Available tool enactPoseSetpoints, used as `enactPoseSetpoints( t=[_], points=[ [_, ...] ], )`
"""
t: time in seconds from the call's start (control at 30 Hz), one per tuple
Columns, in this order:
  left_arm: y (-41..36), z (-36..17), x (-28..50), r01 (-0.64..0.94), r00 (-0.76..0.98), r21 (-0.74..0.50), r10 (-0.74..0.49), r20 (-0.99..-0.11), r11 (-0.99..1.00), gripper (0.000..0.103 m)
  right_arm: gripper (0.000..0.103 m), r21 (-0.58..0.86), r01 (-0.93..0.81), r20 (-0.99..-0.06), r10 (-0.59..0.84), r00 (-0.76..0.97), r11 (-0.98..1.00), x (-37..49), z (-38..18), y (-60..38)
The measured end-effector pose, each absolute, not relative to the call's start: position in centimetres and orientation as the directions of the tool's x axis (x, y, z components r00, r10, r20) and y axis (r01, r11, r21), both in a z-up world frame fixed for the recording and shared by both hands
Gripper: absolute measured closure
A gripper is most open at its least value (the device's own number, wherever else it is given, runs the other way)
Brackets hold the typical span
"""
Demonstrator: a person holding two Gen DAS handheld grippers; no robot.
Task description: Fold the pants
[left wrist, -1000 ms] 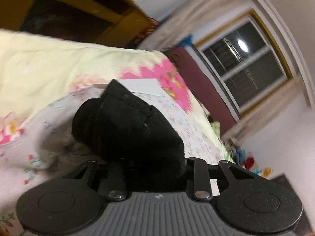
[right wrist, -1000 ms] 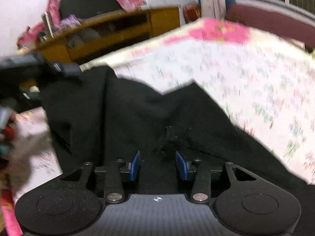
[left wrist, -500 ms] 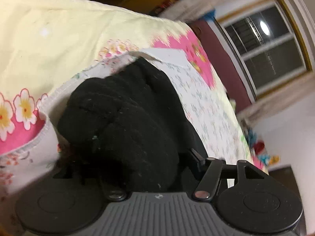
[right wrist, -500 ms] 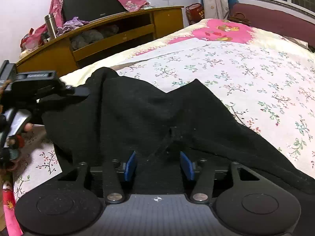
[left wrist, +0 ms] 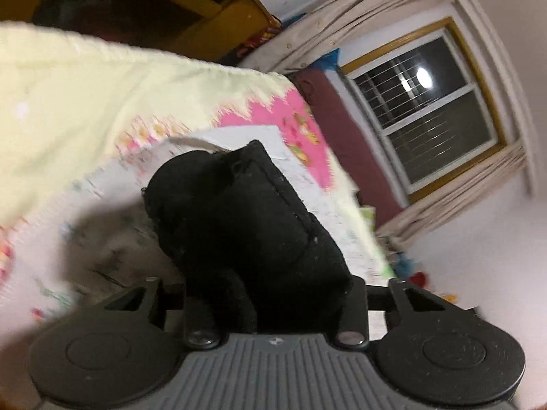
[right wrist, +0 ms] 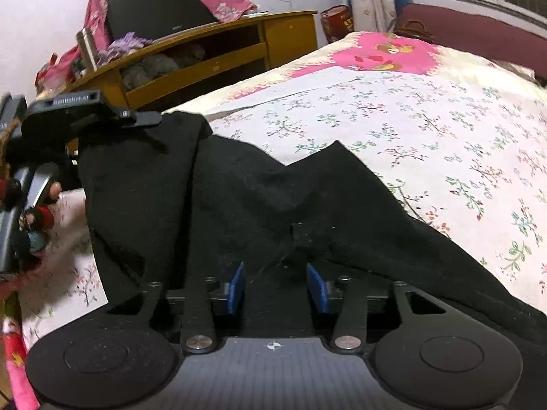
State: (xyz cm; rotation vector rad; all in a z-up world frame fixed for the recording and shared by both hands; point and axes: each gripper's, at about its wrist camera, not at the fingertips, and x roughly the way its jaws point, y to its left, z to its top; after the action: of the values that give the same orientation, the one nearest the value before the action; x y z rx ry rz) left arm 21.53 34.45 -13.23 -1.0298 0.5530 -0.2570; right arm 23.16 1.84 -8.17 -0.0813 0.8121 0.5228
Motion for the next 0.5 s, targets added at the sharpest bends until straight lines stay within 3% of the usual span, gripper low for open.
enactPoseSetpoints(
  t=[0.17, 0.43, 0.5],
  points=[
    [32.0, -10.8, 20.5, 0.105, 0.804, -0.843, -0.544, -0.24, 0.527, 0.058, 0.089, 0.209, -0.423, -0.705, 0.435, 0.56, 0.882, 23.5, -7.9, 0.3],
    [23.5, -6.7, 20.0, 0.359, 0.624, -0.835, -0.772, -0.117, 0.416, 0.06, 0.087, 0.232, -0.393, -0.678, 0.438, 0.59, 0.89, 22.2, -6.8, -1.1],
    [21.1, -6.3, 19.9, 0.397, 0.569, -0.833, -0.816, -0.106, 0.385, 0.06, 0.082, 0.245, -0.382, -0.669, 0.44, 0.599, 0.891, 21.6, -6.2, -2.1]
  ],
)
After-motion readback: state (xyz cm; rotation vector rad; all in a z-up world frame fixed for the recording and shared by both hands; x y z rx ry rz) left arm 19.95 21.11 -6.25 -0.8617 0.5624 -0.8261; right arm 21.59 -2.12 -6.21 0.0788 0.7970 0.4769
